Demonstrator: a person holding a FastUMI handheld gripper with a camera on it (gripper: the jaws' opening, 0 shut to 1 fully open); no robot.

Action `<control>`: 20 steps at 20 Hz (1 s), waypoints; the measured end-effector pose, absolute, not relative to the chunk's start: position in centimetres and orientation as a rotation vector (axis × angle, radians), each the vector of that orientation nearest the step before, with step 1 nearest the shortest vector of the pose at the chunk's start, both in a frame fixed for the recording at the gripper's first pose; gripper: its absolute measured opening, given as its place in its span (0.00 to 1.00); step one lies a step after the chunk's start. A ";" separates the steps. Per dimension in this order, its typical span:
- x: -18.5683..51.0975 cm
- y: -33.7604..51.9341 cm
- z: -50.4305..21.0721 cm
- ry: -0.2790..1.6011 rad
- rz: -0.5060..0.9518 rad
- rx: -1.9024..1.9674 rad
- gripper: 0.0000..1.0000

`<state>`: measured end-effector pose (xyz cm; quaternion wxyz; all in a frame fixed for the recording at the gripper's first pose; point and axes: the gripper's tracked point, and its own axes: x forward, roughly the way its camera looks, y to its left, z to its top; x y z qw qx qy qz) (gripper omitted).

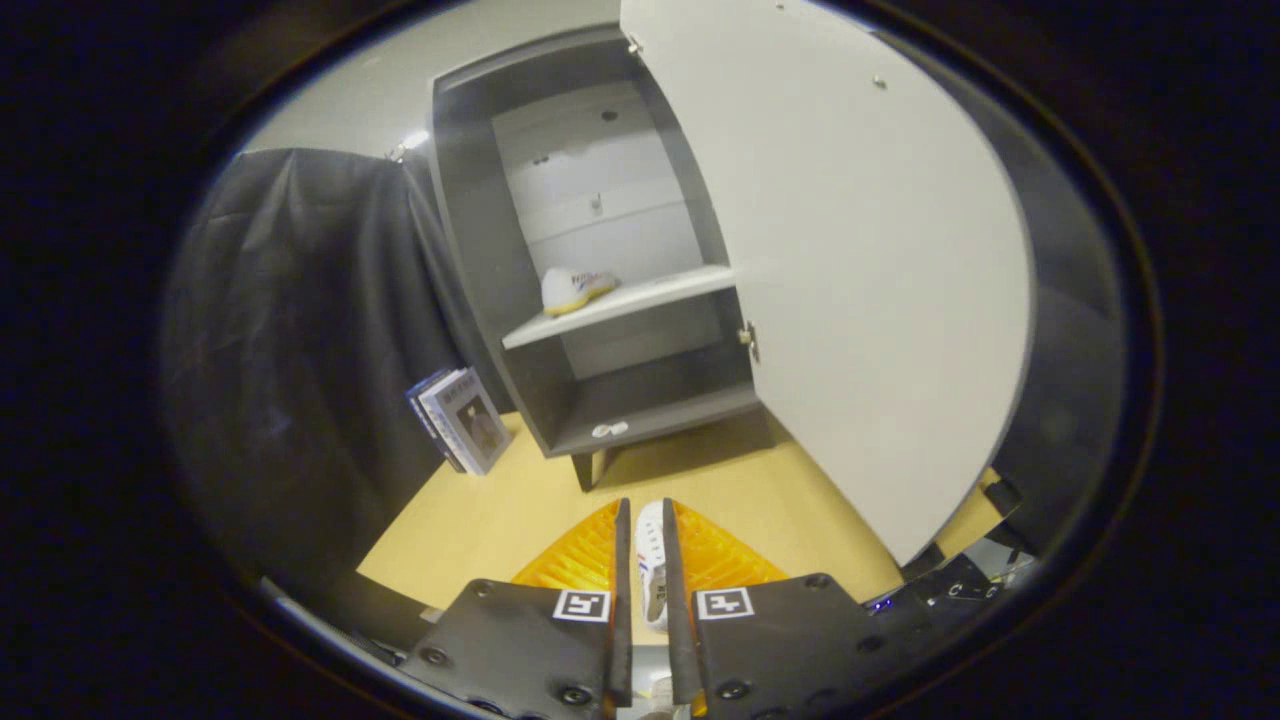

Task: Open the shoe cabinet door, grab the shoes and put them into the shoe cabinet, then close the shoe cabinet door.

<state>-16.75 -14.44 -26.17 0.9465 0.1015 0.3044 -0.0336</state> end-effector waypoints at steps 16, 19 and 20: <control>-16.9 -11.6 -46.4 1.014 -0.095 0.158 0.23; -15.8 -11.4 -47.2 1.000 -0.094 0.135 0.21; -15.3 -11.2 -47.3 0.991 -0.093 0.134 0.21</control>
